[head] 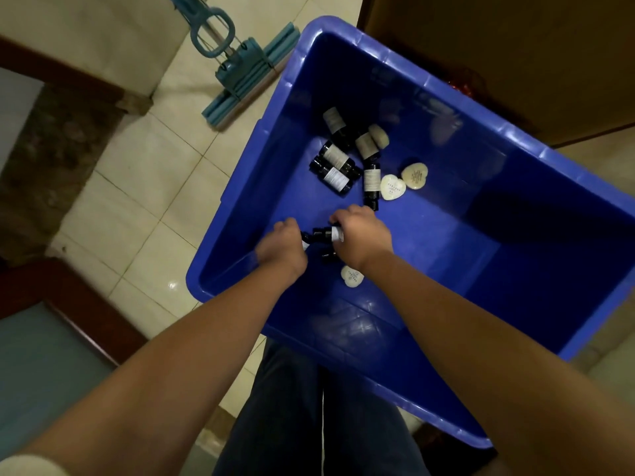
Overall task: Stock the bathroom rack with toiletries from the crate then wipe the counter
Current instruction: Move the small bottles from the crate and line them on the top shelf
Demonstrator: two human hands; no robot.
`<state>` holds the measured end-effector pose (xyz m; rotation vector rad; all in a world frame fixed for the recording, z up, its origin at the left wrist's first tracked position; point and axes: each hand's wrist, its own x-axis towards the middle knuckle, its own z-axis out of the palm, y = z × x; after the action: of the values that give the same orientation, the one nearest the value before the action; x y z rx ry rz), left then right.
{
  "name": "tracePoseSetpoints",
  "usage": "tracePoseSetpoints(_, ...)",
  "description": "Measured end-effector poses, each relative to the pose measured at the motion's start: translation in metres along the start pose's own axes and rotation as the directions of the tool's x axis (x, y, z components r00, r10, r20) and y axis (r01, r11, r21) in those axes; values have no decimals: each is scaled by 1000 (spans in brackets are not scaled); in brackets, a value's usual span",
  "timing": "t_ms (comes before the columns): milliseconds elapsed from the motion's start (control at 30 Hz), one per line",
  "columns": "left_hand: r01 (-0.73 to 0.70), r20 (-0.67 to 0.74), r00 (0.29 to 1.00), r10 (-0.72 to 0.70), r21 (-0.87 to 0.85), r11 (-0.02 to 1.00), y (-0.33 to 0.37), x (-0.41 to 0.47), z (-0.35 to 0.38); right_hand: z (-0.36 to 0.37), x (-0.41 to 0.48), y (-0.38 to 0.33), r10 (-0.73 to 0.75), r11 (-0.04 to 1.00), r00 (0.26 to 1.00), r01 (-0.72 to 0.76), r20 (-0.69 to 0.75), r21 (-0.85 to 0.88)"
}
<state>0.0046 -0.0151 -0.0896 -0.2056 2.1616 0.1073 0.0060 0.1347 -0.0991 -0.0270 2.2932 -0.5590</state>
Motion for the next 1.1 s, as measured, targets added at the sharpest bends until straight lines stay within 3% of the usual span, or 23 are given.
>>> tracePoseSetpoints(200,40,76,997,-30,-133,990,-3,0,1,-3,-2,2,24,999,997,-21,75,-51)
tracePoseSetpoints(467,-51,93,992,83,-302,952,1,-19,-15,-22,-23,11,170,938,973,-208,156,277)
tracePoseSetpoints(667,-63,26,996,82,-435,898,16,-45,-32,-45,-62,13,194,813,971,-240,141,531)
tracePoseSetpoints(833,-53,-7,998,61,-595,802,30,-75,-48,-71,-100,9,241,573,955,-283,172,770)
tracePoseSetpoints(1100,-11,22,999,48,-803,596,53,-138,-79,-107,-165,4,336,357,939,-199,73,913)
